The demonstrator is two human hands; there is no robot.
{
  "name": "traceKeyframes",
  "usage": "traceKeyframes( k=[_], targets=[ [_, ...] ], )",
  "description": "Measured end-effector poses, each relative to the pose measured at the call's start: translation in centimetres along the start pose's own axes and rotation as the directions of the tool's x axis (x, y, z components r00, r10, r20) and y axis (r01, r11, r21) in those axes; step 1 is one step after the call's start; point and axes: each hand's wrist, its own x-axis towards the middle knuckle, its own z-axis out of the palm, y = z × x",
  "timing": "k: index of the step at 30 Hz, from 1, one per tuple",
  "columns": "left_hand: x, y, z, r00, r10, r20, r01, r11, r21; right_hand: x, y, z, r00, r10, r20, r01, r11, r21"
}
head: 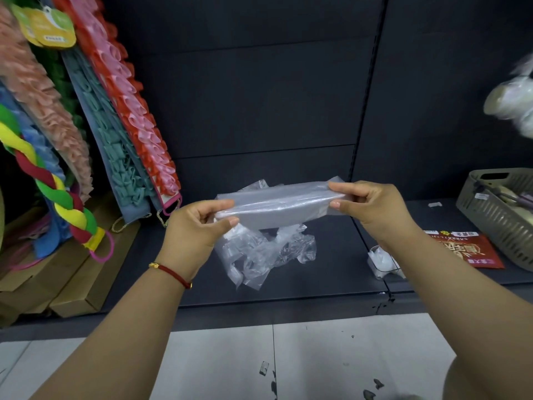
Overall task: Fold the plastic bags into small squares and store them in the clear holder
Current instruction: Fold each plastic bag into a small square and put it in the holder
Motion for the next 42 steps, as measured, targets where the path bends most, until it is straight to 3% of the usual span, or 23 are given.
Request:
traceKeyframes(
  k=[8, 12, 14, 16, 18, 20, 24, 27, 30, 32, 35, 38, 42],
  targets=[
    [0.3, -0.4, 0.0, 0.995, 0.09, -0.046, -0.077, 0.967, 0.242, 0.3, 0.2, 0.1, 0.996, -0.023, -0.087, 0.004, 0.978, -0.21],
    [0.4, -1.0, 0.2, 0.992, 0.128, -0.011, -0.114, 0.92, 0.374, 0.6, -0.1, -0.2, 0.997, -0.06, -0.042, 0.042, 0.937, -0.348],
    [0.8, -1.9, 0.2, 0.998, 0.068, 0.004, -0.064, 0.918, 0.392, 0.8, -0.4, -0.4, 0.998, -0.066, -0.013, 0.058, 0.944, -0.325],
    [0.8, -2.7, 0.4, 0.99, -0.093, 0.105, 0.058, 0.954, 0.295, 0.8, -0.9, -0.6, 1.0, -0.023, -0.006, 0.021, 0.982, -0.189],
    [0.2, -3.3, 1.3, 0.933, -0.206, 0.295, 0.136, 0.961, 0.239, 0.7, -1.6, -0.6, 1.0, 0.005, 0.013, -0.004, 0.997, -0.079],
    [-0.7, -3.5, 2.7, 0.861, -0.251, 0.441, 0.178, 0.963, 0.202, 0.7, -2.2, -0.2, 0.999, -0.015, 0.046, 0.019, 0.996, -0.088],
    [-1.9, -2.5, 5.9, 0.784, -0.221, 0.581, 0.256, 0.966, 0.021, 0.7, -3.1, 1.0, 0.978, -0.057, 0.203, 0.101, 0.972, -0.213],
    [-2.4, -1.4, 7.3, 0.816, -0.192, 0.544, 0.259, 0.965, -0.048, 0.5, -3.7, 1.8, 0.94, -0.056, 0.337, 0.15, 0.954, -0.258],
    [-2.7, -1.3, 8.2, 0.869, -0.21, 0.448, 0.261, 0.964, -0.055, 0.2, -3.8, 2.6, 0.936, -0.084, 0.342, 0.146, 0.976, -0.16],
    [-2.7, -1.1, 8.6, 0.897, -0.219, 0.384, 0.286, 0.95, -0.125, 0.3, -3.3, 3.0, 0.966, -0.055, 0.252, 0.056, 0.998, 0.004],
    [-2.6, -0.7, 8.8, 0.928, -0.262, 0.264, 0.338, 0.891, -0.303, 0.3, -2.2, 3.6, 0.974, 0.128, 0.184, -0.153, 0.98, 0.125],
    [-2.2, -0.7, 8.4, 0.936, -0.324, 0.136, 0.349, 0.818, -0.457, -1.1, -1.1, 4.9, 0.901, 0.269, 0.341, -0.256, 0.963, -0.084],
    [-2.1, -0.4, 7.9, 0.937, -0.348, 0.037, 0.32, 0.808, -0.495, -2.5, -0.5, 6.7, 0.923, 0.173, 0.345, -0.089, 0.965, -0.245]
  ],
)
